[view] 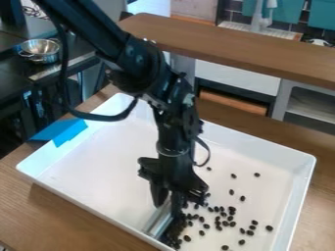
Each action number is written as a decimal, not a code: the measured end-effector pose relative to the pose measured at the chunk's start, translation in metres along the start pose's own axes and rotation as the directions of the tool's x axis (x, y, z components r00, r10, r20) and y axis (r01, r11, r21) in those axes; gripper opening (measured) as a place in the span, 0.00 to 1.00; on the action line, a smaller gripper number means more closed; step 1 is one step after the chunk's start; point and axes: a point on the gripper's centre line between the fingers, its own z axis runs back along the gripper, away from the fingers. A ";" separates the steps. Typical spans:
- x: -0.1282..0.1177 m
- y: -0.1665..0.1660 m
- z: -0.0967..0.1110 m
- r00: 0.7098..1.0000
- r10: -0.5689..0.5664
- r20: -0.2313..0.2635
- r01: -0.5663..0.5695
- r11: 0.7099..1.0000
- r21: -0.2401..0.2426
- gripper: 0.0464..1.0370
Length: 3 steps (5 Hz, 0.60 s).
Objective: Sweep into pile
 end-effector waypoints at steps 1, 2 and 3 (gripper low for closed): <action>0.001 -0.014 -0.002 1.000 0.009 -0.010 -0.009 1.000 0.000 0.30; 0.002 -0.031 -0.003 1.000 0.000 -0.013 0.000 1.000 0.000 0.30; 0.002 -0.052 -0.002 1.000 -0.011 -0.019 0.011 1.000 -0.014 0.30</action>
